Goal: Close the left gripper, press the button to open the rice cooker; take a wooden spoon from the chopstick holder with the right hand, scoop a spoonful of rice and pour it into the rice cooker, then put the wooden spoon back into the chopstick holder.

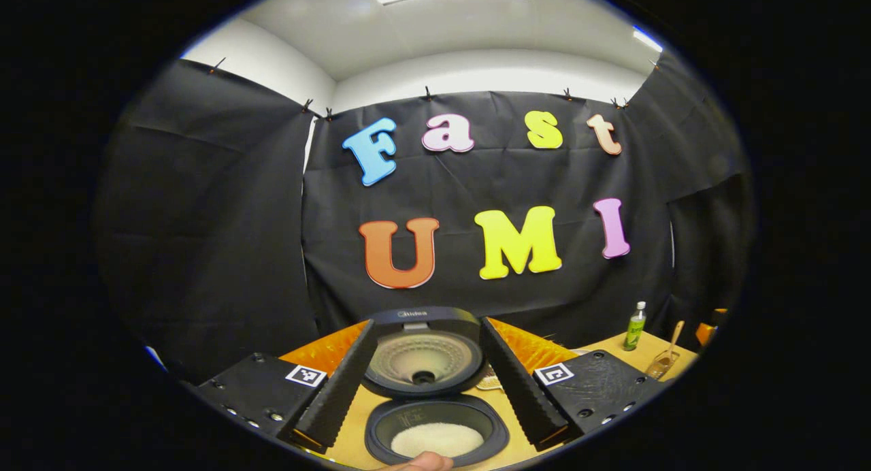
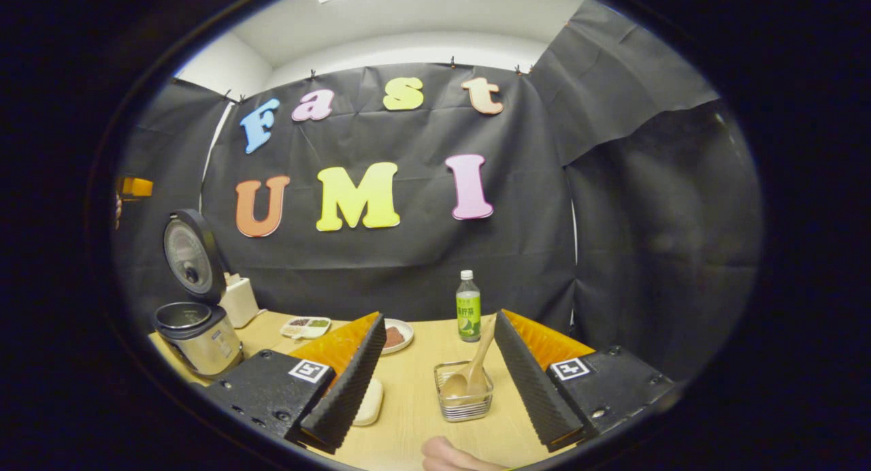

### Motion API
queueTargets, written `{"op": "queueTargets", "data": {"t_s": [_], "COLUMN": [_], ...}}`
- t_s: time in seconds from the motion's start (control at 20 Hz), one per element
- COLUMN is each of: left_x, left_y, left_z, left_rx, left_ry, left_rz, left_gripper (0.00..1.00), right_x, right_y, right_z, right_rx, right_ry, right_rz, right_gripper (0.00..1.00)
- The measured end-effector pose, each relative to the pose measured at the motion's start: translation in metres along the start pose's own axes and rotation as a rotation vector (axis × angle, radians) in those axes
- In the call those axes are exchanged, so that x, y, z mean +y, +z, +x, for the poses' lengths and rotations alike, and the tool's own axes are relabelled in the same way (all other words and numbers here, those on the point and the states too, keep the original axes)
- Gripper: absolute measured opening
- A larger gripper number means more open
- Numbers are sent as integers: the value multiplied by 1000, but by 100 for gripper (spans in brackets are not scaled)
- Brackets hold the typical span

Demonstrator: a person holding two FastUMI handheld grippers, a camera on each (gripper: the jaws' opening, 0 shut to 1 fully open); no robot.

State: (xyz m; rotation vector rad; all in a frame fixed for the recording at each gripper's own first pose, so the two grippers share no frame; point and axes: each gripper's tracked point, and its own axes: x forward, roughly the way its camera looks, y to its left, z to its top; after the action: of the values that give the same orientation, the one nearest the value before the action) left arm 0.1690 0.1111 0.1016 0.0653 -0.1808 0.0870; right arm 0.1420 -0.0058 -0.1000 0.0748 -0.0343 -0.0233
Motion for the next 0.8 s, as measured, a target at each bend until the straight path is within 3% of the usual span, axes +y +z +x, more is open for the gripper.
{"op": "queueTargets", "data": {"t_s": [0.3, 0.6, 0.65, 0.7, 0.8], "left_x": [10, 11, 11, 9, 7], "left_y": [-11, -29, -35, -41, -55], "left_z": [83, 142, 146, 146, 145], "left_rx": [4, 61, 82, 113, 176], "left_ry": [-21, 16, 21, 24, 28], "left_rz": [-133, -100, -106, -109, -96], "left_gripper": [96, 94, 100, 94, 94], "right_x": [32, 37, 39, 40, 41], "right_y": [-19, -30, -26, -22, -13], "right_z": [-19, -23, -27, -30, -38], "right_rx": [11, 24, 9, -4, -32], "right_ry": [97, 137, 142, 145, 153], "right_rz": [-34, -47, -46, -50, -66], "right_gripper": [100, 100, 100, 100, 100]}}
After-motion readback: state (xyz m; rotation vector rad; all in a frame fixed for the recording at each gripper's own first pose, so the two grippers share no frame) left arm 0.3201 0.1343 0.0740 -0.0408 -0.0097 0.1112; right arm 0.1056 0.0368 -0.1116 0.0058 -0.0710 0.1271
